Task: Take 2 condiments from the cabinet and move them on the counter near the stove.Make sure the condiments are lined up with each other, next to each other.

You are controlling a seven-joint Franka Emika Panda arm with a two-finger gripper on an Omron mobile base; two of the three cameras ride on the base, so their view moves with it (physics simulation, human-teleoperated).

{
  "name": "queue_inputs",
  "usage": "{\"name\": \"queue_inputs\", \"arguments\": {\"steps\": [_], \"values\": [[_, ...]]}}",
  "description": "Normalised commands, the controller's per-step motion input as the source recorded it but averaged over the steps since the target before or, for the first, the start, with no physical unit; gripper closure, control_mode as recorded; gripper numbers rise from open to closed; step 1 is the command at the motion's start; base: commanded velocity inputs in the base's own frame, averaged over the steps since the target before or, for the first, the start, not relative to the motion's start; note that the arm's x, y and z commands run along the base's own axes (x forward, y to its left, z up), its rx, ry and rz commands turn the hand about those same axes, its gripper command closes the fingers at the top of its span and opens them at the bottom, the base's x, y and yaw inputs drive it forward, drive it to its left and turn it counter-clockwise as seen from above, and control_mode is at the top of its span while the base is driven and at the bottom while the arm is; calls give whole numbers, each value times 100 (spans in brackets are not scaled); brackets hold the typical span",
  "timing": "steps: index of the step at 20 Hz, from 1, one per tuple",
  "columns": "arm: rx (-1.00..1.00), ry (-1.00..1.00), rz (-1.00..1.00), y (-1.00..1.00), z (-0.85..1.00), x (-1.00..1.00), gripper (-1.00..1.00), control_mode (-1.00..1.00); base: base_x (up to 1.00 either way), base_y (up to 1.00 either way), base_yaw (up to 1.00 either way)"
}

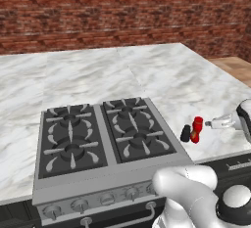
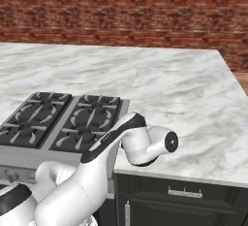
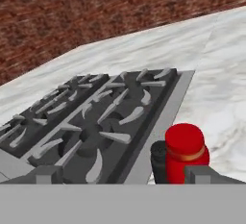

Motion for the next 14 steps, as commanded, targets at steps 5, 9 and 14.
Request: {"name": "queue_inputs", "arguments": {"steps": [5,9,14], "values": [[-6,11,-1,60,48,10,-100,-100,0,0,0],[-12,24,0,71,42,23,-100,-100,0,0,0],[-17,27,-3,89,33,28,-100,-100,0,0,0]]}}
